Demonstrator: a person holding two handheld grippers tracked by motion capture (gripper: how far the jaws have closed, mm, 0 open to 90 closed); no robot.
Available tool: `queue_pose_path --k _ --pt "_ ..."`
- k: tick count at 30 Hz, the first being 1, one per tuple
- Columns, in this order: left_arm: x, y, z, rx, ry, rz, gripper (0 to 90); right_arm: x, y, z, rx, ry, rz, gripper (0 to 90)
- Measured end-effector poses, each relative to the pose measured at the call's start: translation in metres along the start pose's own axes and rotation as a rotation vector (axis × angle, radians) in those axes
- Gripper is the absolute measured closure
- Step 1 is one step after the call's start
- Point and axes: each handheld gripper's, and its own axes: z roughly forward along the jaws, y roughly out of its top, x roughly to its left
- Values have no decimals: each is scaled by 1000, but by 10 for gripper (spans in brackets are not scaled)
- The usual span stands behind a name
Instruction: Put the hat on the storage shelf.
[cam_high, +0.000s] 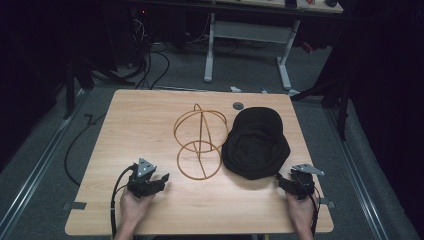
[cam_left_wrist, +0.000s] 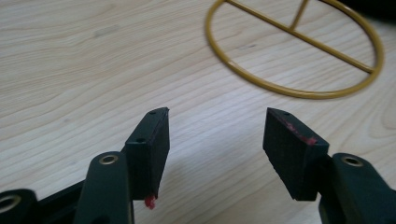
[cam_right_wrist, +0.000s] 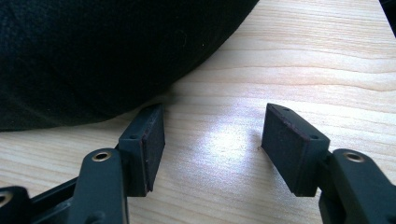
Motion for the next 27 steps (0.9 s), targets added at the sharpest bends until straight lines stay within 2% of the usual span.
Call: queue_pose_path --k 1,2,7,14,20,27 --pt "0 0 0 0 0 0 415 0 0 0 0 0 0 396" --pt "-6 2 2 3 -17 19 415 0 0 0 0 0 0 396" --pt "-19 8 9 7 -56 32 404 0 0 0 1 0 2 399" --pt "-31 16 18 22 -61 48 381 0 0 0 0 0 1 399" --pt "-36 24 30 29 -30 15 355 0 0 0 -1 -1 -4 399" --pt "-31 25 41 32 -9 -24 333 1 0 0 -1 1 -5 401"
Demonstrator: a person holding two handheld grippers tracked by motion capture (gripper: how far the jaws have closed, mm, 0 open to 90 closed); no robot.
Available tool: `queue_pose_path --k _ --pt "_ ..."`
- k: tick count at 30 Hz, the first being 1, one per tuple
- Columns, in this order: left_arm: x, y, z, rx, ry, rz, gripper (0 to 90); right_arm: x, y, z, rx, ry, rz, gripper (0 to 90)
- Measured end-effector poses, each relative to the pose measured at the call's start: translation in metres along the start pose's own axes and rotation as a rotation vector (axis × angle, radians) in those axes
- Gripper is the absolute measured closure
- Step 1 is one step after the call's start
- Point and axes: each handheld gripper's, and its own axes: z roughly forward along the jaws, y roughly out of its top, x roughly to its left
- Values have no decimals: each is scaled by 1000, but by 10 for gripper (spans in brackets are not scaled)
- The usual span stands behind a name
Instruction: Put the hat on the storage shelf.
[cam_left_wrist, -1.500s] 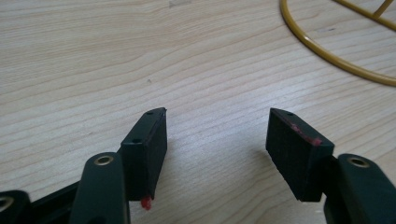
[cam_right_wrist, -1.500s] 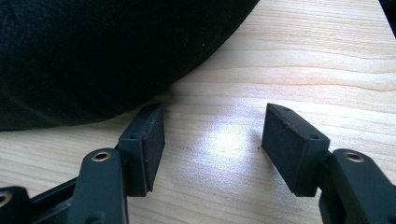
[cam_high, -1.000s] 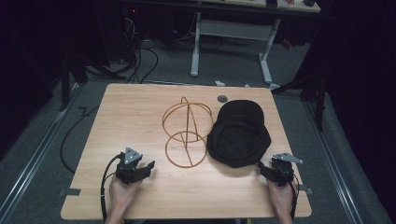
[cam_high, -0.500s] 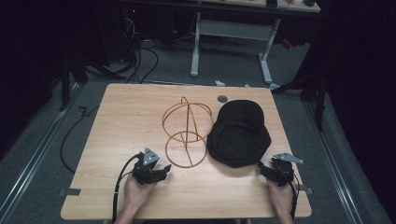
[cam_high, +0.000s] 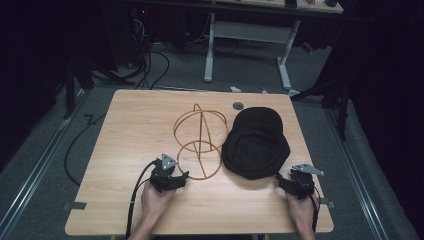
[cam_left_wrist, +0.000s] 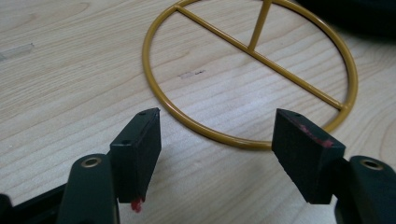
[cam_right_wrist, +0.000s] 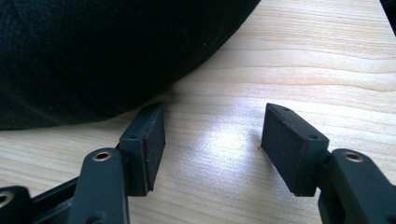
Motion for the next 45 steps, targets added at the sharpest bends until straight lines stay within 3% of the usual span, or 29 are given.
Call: queue_pose_path --k 11,17,22,31,38,45 --pt "4 2 12 -3 34 -20 350 -1 0 0 1 14 -6 393" --pt "1 3 13 6 64 16 376 -4 0 -3 9 25 15 425" --pt "2 3 13 6 67 13 392 -8 3 -14 -49 36 29 446" --pt "2 4 13 1 64 17 450 -12 30 -48 -247 75 28 405" --pt "1 4 13 -4 62 20 496 -12 54 -47 -215 112 2 395" --pt "1 4 14 -5 55 28 538 -10 88 -32 -208 139 -13 403"
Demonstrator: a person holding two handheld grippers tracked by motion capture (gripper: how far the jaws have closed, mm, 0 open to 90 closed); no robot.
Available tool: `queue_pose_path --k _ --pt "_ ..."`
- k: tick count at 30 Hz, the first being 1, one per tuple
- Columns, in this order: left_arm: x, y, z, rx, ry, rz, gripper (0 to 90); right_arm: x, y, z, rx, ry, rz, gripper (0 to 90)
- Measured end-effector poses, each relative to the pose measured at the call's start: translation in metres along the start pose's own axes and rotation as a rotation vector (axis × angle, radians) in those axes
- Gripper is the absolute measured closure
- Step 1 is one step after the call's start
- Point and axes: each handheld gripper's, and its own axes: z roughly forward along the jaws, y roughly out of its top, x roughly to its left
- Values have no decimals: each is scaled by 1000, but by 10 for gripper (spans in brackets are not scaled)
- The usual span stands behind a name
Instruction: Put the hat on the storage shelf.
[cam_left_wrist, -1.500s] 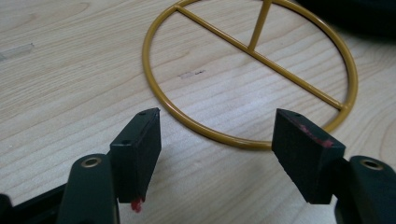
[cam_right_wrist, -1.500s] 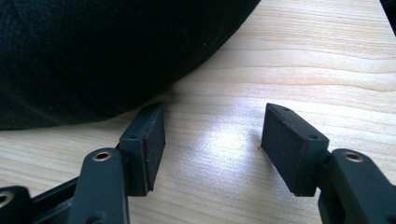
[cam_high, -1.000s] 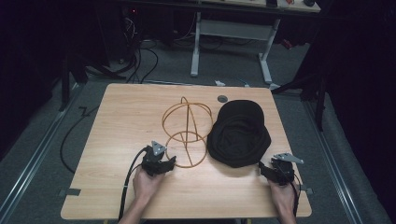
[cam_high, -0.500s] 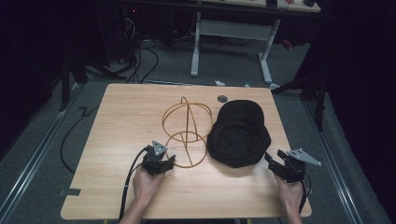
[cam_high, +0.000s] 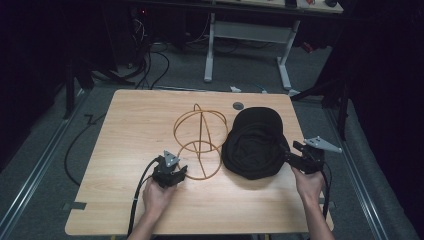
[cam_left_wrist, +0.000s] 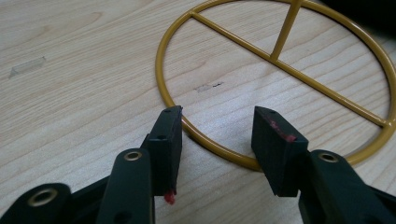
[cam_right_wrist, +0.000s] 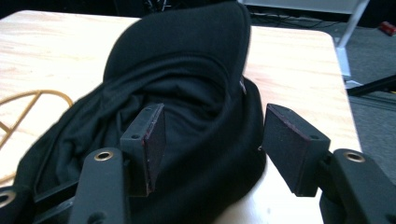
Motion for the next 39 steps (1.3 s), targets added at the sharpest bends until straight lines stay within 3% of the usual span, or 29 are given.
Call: queue_pose_path --k 5,8,13,15,27,35,36,39 --pt "0 0 0 -1 -1 1 550 0 12 13 14 15 -15 411" --pt "0 0 0 -2 -3 4 571 -3 23 28 42 10 -4 417" --pt "0 1 1 -2 -5 3 587 -10 31 38 41 -6 23 422" --pt "0 1 1 -2 -3 2 598 -18 36 47 74 -23 42 423" --pt "0 2 2 -4 -4 10 648 -29 40 72 112 0 69 472" --pt "0 4 4 -8 -6 16 692 -32 36 85 147 48 67 640" --pt "1 4 5 -6 -5 20 699 -33 34 86 154 56 58 714" --pt "1 5 6 -10 -3 19 715 -34 34 84 156 55 48 746"
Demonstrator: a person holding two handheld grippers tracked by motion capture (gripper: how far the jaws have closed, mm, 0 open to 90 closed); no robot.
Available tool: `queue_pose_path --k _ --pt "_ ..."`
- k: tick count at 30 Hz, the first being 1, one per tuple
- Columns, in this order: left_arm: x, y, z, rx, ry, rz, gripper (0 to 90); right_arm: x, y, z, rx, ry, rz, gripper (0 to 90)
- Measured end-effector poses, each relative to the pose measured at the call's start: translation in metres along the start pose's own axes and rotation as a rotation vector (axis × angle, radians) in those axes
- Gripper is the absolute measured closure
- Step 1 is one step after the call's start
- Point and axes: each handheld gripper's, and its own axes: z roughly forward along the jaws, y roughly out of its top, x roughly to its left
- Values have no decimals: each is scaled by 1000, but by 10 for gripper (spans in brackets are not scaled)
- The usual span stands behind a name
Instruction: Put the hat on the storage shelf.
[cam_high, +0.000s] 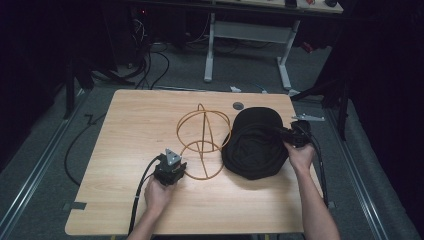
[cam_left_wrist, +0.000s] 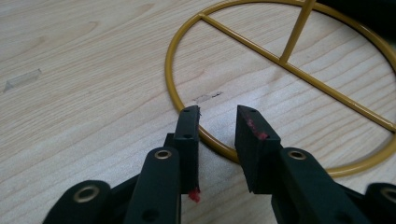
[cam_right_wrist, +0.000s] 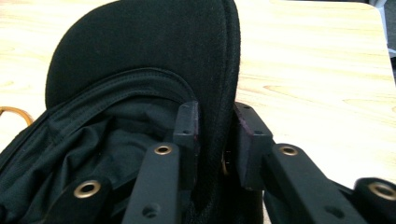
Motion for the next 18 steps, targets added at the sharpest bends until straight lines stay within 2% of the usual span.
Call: queue_pose_path --k 5,18 --pt "0 2 2 1 2 4 734 1 0 -4 -12 -18 -17 769" --pt "0 2 3 -1 3 4 739 11 7 -25 -109 -37 -24 780"
